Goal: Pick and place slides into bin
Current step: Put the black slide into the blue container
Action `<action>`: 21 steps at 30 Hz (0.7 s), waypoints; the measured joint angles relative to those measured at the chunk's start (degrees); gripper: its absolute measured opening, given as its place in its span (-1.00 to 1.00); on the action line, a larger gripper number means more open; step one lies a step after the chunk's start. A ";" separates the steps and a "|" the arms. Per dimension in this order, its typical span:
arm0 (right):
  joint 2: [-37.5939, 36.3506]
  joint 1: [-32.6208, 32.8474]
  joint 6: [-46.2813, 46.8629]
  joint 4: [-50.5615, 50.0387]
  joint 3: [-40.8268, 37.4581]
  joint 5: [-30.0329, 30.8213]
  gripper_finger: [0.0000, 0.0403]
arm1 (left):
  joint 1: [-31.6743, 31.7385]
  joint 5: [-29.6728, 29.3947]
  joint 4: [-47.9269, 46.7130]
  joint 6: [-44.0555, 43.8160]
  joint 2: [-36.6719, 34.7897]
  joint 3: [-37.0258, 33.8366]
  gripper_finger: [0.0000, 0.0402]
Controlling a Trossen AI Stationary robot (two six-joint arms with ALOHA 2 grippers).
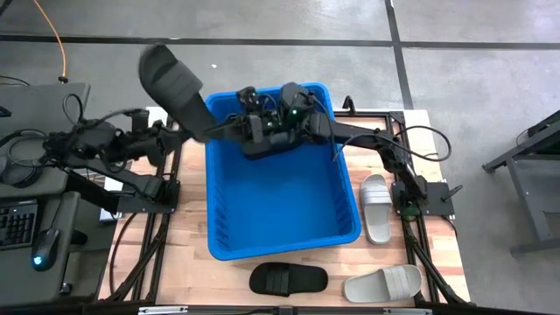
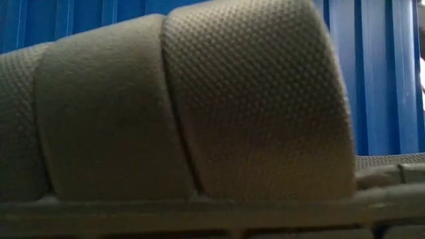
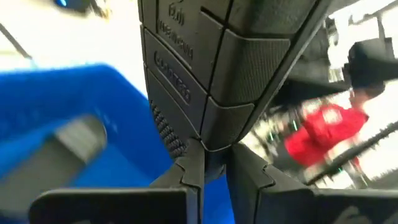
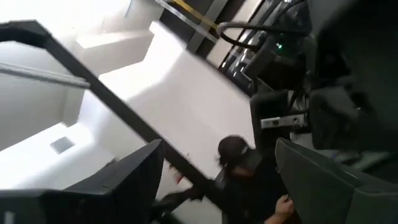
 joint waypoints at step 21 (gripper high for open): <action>-4.00 -7.27 -3.93 -11.49 0.00 -22.54 0.30 | -0.04 36.14 -10.19 -10.79 -3.04 -0.06 -0.86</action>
